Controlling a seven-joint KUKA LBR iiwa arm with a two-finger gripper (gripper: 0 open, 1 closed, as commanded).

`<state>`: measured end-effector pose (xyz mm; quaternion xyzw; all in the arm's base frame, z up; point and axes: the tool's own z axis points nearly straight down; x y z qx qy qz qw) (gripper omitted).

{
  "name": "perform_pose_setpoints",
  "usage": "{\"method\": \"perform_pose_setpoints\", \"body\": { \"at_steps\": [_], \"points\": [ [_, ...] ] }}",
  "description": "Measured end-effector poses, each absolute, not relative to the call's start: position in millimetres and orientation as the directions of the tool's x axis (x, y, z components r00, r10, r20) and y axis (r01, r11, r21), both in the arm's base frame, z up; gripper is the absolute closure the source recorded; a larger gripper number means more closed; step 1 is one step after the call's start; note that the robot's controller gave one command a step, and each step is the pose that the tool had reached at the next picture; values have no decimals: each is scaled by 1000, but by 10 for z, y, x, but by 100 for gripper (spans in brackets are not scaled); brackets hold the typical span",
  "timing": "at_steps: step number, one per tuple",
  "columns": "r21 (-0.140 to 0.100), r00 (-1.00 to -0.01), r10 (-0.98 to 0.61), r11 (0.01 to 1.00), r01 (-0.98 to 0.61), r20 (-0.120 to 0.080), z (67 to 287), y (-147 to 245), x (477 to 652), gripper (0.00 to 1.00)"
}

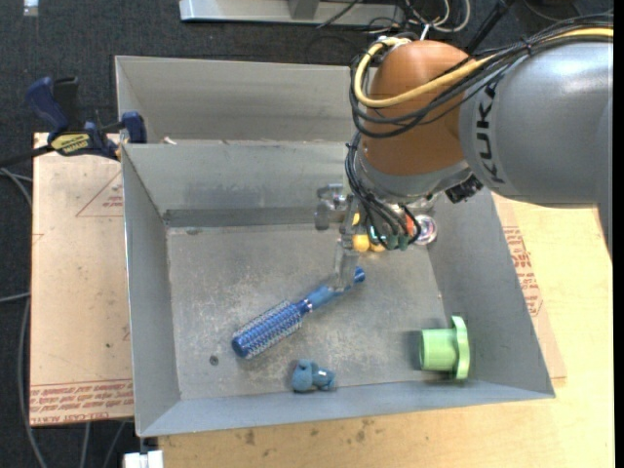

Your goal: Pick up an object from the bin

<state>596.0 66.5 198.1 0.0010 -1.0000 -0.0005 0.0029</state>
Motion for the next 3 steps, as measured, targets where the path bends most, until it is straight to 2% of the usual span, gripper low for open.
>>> {"method": "perform_pose_setpoints", "body": {
  "at_steps": [1, 2, 3],
  "points": [
    [1, -995, -100, 995, -100, 7, 653, 655, 5580, 0],
    [2, -995, -98, 995, -98, -1, 704, 654, 5613, 100],
    [1, -990, -141, 990, -141, -10, 2148, 924, 5668, 100]
  ]
}}
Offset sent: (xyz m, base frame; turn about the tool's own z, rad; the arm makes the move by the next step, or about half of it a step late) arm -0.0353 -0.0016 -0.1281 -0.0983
